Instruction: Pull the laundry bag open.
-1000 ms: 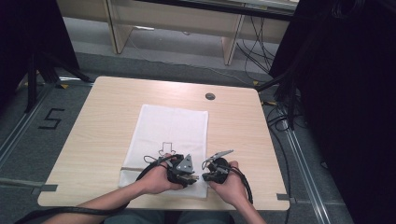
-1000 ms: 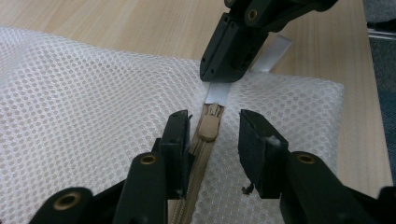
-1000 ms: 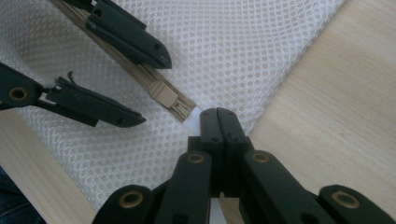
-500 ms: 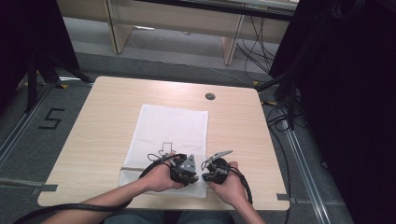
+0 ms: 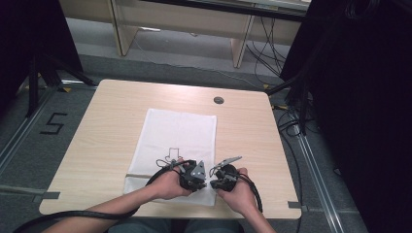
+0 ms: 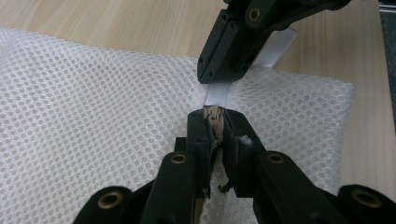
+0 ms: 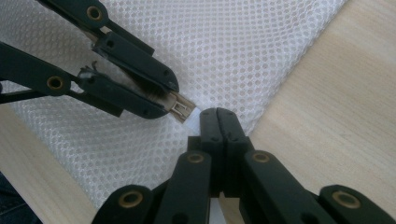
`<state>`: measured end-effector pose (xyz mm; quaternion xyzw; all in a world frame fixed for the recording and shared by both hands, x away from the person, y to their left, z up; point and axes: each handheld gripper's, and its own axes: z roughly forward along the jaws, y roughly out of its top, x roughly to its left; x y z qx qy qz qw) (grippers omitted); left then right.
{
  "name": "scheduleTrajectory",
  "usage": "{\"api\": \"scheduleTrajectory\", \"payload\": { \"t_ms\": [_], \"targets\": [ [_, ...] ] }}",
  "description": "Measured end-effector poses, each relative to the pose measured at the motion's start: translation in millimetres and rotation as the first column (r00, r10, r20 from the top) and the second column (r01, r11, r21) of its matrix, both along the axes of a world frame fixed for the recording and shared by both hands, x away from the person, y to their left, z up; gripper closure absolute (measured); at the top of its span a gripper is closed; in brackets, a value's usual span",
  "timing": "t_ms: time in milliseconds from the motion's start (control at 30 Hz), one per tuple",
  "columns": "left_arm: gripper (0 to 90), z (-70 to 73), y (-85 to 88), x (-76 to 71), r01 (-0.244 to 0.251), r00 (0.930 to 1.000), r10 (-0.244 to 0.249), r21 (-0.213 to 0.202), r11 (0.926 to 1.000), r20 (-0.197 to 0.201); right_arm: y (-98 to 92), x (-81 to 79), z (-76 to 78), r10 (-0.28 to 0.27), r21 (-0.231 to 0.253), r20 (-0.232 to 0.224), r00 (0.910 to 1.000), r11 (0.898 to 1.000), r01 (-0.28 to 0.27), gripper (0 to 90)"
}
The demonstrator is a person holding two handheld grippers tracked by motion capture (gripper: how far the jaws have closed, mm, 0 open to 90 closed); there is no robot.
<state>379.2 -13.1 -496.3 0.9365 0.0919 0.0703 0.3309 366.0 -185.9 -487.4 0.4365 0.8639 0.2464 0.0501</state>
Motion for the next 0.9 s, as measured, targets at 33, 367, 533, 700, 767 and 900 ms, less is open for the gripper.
{"api": "scheduleTrajectory", "payload": {
  "t_ms": [33, 367, 533, 700, 767, 900],
  "targets": [
    [81.0, 0.5, -0.4, -0.5, -0.002, 1.0, 0.002, 0.003, 1.0, 0.0, 0.1, 0.0, 0.0, 0.001, -0.001, 0.001, 1.0, 1.0, -0.001, 90.0],
    [81.1, 2.1, -3.1, -1.4, -0.023, 0.9992, 0.023, 0.005, 0.9997, -0.033, -0.8, 1.1, -0.5, 0.016, 0.004, 0.013, 0.9998, 1.0, -0.016, 90.0],
    [81.2, 3.9, -4.5, -4.3, -0.036, 0.999, 0.036, 0.011, 0.9993, -0.028, 0.0, 0.0, 0.2, 0.004, -0.003, 0.0, 1.0, 1.0, -0.004, 90.0],
    [81.1, 6.0, -6.5, -5.3, -0.035, 0.9987, 0.036, 0.012, 0.9993, -0.036, -0.1, 0.2, 0.2, 0.004, -0.004, -0.001, 1.0, 1.0, -0.004, 90.0],
    [81.1, 4.8, -6.3, -4.2, -0.045, 0.9977, 0.045, 0.012, 0.9989, -0.051, -0.2, 0.2, 0.2, 0.004, -0.003, -0.001, 1.0, 1.0, -0.004, 90.0],
    [81.2, 3.7, -6.0, -3.3, -0.045, 0.9979, 0.045, 0.013, 0.9989, -0.046, 0.3, -0.6, 1.8, -0.012, -0.007, -0.01, 0.9999, 1.0, 0.011, 90.0]
  ]
}}
